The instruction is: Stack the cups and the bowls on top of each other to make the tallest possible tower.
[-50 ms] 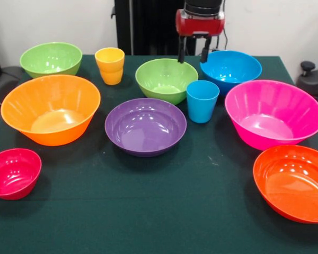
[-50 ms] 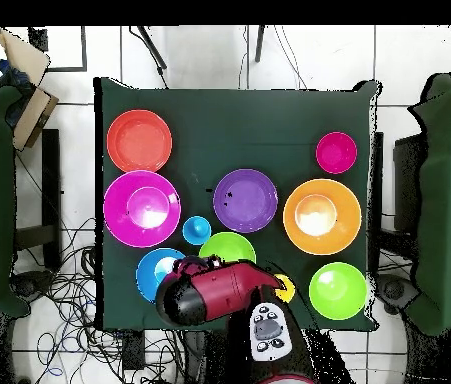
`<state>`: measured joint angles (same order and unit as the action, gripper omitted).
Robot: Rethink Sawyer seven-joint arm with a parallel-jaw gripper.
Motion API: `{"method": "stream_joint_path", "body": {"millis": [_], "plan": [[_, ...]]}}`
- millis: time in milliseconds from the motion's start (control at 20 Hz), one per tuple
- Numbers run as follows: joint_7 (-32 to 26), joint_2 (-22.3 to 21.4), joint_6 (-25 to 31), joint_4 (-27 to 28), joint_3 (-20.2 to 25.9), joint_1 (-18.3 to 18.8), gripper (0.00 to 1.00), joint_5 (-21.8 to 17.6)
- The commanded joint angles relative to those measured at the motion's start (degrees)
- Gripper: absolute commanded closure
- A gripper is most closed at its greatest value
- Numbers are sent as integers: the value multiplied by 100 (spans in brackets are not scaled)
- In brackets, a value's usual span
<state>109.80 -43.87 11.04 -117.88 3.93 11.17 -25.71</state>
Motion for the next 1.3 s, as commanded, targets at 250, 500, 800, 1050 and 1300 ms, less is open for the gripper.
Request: {"method": "stream_joint_path", "body": {"millis": [250, 500, 800, 1050, 1300], "plan": [[-352, -452, 238, -869, 992, 695, 0, -352], [-755, -950, 539, -1238, 1630, 1274, 0, -352], [-766, -971, 856, -937, 1611, 1220, 0, -532], [-586, -731, 677, -774, 1408, 1103, 0, -911], [-1085, 4, 493, -634, 2255, 1583, 0, -1259]]}}
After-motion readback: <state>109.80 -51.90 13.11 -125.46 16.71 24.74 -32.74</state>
